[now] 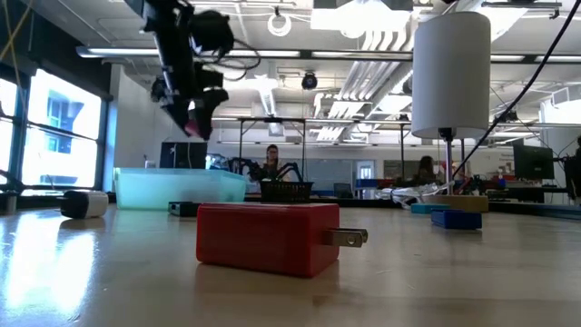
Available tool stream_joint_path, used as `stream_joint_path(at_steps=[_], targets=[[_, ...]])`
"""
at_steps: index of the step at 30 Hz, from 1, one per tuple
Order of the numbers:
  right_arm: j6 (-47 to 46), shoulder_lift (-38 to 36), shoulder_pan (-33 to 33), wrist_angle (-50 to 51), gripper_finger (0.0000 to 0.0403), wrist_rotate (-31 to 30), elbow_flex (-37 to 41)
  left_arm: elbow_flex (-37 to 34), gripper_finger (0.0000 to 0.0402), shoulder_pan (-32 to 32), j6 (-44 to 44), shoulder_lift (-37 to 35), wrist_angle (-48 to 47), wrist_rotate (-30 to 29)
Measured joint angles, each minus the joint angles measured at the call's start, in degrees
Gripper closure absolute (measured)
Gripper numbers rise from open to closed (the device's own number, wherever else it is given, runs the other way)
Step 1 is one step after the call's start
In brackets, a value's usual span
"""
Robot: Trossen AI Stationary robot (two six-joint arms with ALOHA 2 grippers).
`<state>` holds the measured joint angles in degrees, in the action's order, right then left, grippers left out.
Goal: Pick & Place Office items
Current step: Put the pink charger adapter into the green bin
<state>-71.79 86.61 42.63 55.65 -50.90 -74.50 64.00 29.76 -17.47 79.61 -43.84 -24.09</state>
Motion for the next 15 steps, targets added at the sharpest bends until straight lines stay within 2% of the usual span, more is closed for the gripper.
stream_joint_path(at_steps=[4, 8, 15], targets=[[0.0, 0.0, -0.6, -1.1, 0.0245, 0.4, 0.0, 0.0, 0.0140, 7.8, -5.0, 3.3, 2.4, 5.6], [0.0, 0.0, -0.8, -2.1, 0.0245, 0.3, 0.0, 0.0, 0.0140, 13.6, -9.3, 7.3, 5.9, 8.3], [0.0, 0.0, -0.8, -2.2, 0.0245, 0.1, 0.0, 0.0, 0.0140, 18.3, -11.7, 14.8, 11.4, 13.6]])
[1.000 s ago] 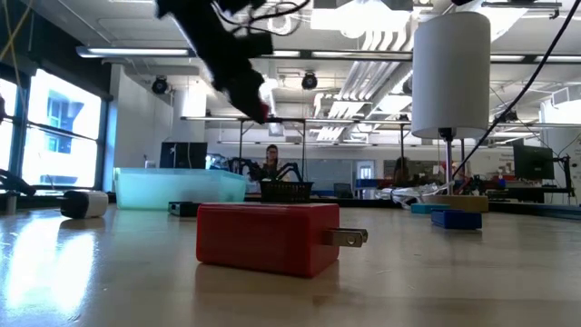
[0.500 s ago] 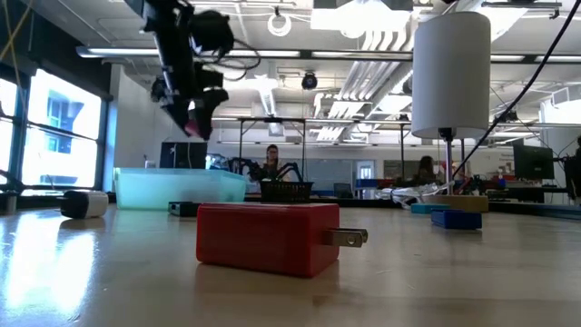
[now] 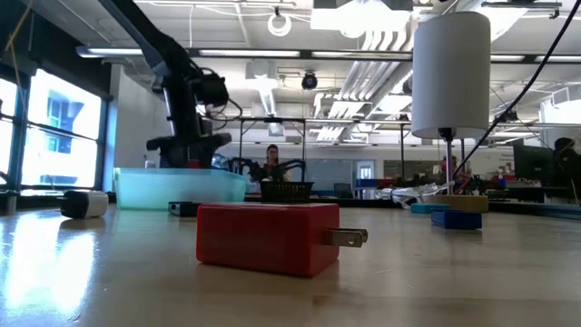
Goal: Pick & Place Office items
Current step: Put the pink charger adapter into the green bin, then put the green charger adapter into the green bin
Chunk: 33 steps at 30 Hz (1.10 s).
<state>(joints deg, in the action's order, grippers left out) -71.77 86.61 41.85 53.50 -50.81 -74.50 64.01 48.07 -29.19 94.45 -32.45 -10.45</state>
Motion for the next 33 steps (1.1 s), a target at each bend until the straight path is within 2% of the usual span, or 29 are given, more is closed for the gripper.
stream_joint_path(at_steps=[7, 17, 26, 33], targets=[[0.0, 0.0, 0.0, -0.5, 0.0245, -0.1, 0.0, 0.0, 0.0140, 1.0, -0.8, 5.1, 3.7, 0.6], [0.0, 0.0, 0.0, -1.1, 0.0245, -0.3, 0.0, 0.0, 0.0139, 2.3, -2.2, 5.7, 7.5, -0.6], [3.0, 0.0, 0.0, -1.4, 0.0245, -0.3, 0.0, 0.0, 0.0101, 2.8, -2.2, 5.7, 7.9, 1.8], [4.1, 0.0, 0.0, -1.5, 0.0245, -0.7, 0.0, 0.0, 0.0094, 2.8, -2.0, 5.7, 6.9, 3.2]])
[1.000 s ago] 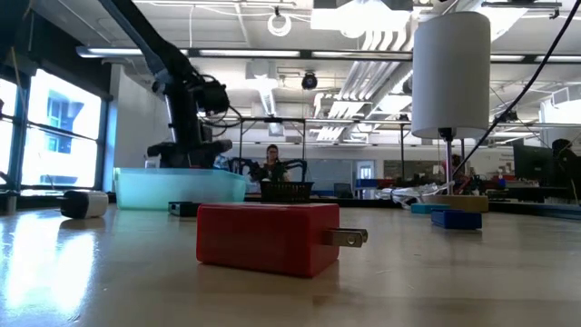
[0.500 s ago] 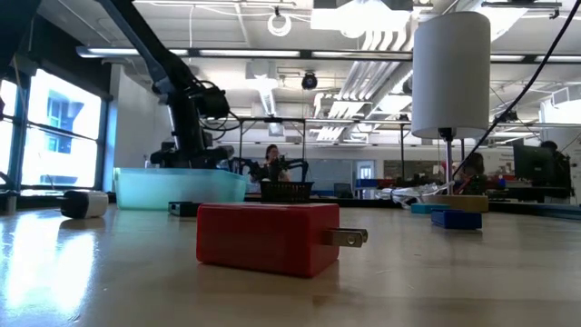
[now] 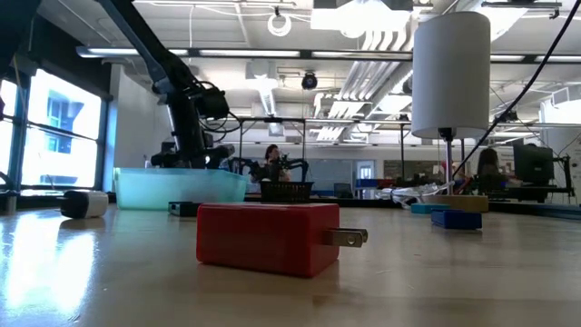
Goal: Pick & Place Office items
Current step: Put the green charger adapter into the green bin
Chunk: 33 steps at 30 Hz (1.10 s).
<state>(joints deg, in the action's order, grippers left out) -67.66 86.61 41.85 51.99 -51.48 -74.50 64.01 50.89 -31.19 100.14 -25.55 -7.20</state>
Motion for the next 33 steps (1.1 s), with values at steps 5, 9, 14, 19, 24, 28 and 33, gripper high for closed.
stream_joint_path(at_steps=[5, 9, 14, 19, 24, 28, 33], targets=[[0.8, 0.0, 0.0, 0.0, 0.0245, 0.4, 0.0, 0.0, 0.0093, 0.0, 2.9, -0.6, 0.3, 0.0], [2.5, 0.0, 0.0, 0.0, 0.0245, 0.4, 0.0, 0.7, 0.0093, 0.0, 4.7, -2.6, 0.3, -0.1], [6.3, 0.0, 0.0, 0.0, 0.0245, -0.8, 0.0, 1.4, 0.0093, -0.1, 8.8, -7.1, 0.3, -0.5], [8.1, 0.0, 0.0, 0.0, 0.0245, -4.6, 0.0, 1.4, 0.0093, -1.4, 11.3, -11.7, -3.9, -0.8], [9.4, 0.0, -1.1, -0.5, 0.0245, -5.7, 0.7, 1.4, 0.0093, -3.8, 15.1, -18.0, -14.1, -4.6], [9.6, 0.0, -3.6, -0.6, 0.0245, -5.1, 0.7, 1.4, 0.0093, -7.6, 17.5, -22.9, -20.8, -2.7], [9.6, 0.0, -6.3, -1.6, 0.0245, -1.2, 0.7, 1.4, 0.0093, -16.1, 19.2, -25.3, -28.3, 6.4]])
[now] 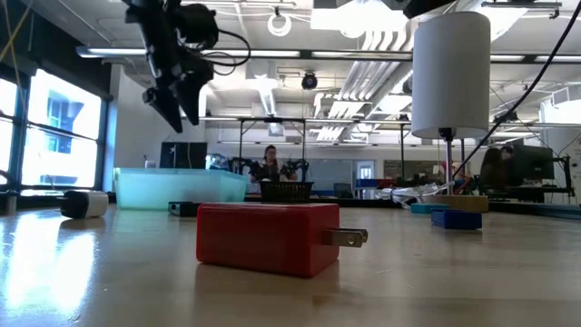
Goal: Pick & Place Office items
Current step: Put the green charger adapter into the green bin
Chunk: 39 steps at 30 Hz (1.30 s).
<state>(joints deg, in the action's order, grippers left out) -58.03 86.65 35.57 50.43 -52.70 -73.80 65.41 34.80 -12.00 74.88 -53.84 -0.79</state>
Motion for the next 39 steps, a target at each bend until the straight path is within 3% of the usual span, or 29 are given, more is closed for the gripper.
stream_joint_path(at_steps=[5, 10, 17, 26, 31, 39], targets=[[4.3, 0.0, -1.3, -0.2, 0.0245, 8.8, 0.0, -0.3, 0.0093, -9.9, -4.6, -0.2, -5.9, 1.9], [9.4, 0.0, -1.6, -0.1, 0.0245, 21.5, 0.0, -2.9, 0.0093, -22.3, -12.0, -0.1, -5.8, -2.5], [-7.1, 0.0, -0.6, -0.1, 0.0245, 37.5, 0.0, -3.3, 0.0093, -38.7, -22.4, -0.1, -3.9, -6.5], [-11.4, 0.0, 3.4, 1.4, 0.0245, 38.8, 0.0, -3.3, 0.0093, -53.9, -23.3, -0.1, 6.9, -17.0], [-11.4, 0.0, 6.2, 3.3, 0.0245, 41.1, 0.0, -3.3, 0.0093, -57.1, -22.7, -0.1, 9.2, -16.9], [-11.5, 0.0, 7.5, 1.6, 0.0245, 38.7, 0.0, -3.3, 0.0093, -57.9, -22.5, -0.1, 9.5, -17.2]])
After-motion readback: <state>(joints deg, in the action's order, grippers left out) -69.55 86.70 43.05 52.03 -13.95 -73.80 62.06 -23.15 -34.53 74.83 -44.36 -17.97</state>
